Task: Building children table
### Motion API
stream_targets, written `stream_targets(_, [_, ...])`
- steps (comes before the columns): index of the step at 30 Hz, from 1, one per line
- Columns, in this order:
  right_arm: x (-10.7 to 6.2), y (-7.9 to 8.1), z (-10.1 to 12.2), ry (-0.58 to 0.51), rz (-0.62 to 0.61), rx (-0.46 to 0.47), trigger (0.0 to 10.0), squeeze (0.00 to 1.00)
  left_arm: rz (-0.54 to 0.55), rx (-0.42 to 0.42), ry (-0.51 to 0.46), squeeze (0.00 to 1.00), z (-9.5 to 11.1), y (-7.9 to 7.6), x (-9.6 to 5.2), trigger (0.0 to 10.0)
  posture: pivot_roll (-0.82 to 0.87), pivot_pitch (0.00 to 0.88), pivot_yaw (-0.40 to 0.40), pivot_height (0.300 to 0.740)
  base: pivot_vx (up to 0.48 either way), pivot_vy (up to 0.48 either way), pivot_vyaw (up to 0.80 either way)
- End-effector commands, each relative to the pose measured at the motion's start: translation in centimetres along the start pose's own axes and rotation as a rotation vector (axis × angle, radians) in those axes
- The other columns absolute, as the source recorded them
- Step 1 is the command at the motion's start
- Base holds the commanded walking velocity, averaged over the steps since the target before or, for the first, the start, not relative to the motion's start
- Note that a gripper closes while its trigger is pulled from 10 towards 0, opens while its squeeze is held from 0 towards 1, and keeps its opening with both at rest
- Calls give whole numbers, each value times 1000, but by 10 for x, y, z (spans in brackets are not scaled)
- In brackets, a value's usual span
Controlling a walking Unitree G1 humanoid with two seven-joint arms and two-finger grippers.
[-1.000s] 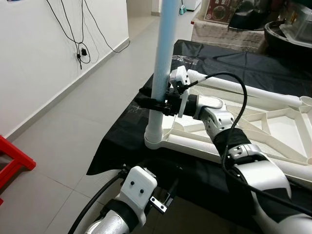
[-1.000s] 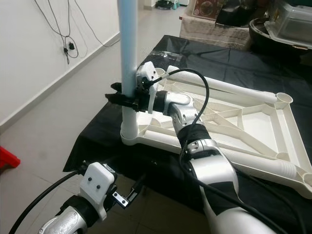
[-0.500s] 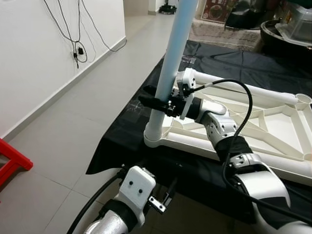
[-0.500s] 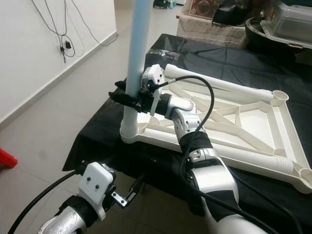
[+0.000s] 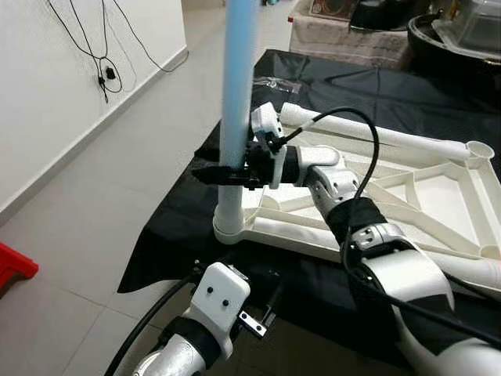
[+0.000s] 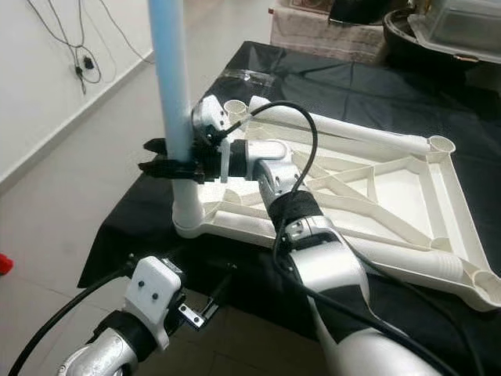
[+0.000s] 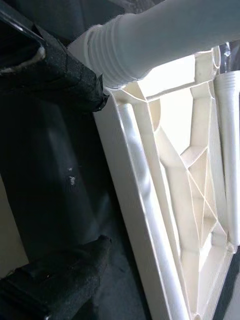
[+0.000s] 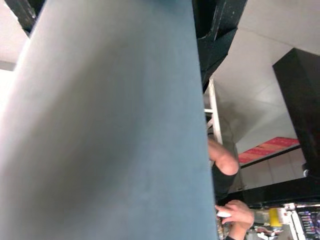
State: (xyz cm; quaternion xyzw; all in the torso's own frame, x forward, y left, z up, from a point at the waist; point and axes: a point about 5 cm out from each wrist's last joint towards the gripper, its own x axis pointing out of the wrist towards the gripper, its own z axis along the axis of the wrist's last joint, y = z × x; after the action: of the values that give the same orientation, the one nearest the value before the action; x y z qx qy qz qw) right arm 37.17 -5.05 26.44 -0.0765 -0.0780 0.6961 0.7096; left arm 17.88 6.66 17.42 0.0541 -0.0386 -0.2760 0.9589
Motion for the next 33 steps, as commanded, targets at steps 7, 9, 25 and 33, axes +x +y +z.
stream_targets(7, [14, 13, -25, 100, 156, 107, 10000, 0, 21, -15, -12, 0, 11, -2, -3, 10000, 233, 286, -110, 740, 0, 0, 0])
stream_targets(9, [18, 14, -20, 79, 187, 100, 10000, 0, 24, -24, -18, 0, 15, -4, -4, 10000, 245, 293, -113, 740, 0, 0, 0])
stream_targets(25, [33, 19, -2, 47, 346, 25, 10000, 0, 19, -52, 17, 0, 18, -15, -16, 10000, 290, 318, -105, 740, 0, 0, 0])
stream_targets(33, [32, 19, -4, 25, 324, 12, 10000, 0, 28, -53, 25, 0, 20, -15, -18, 10000, 287, 316, -108, 740, 0, 0, 0])
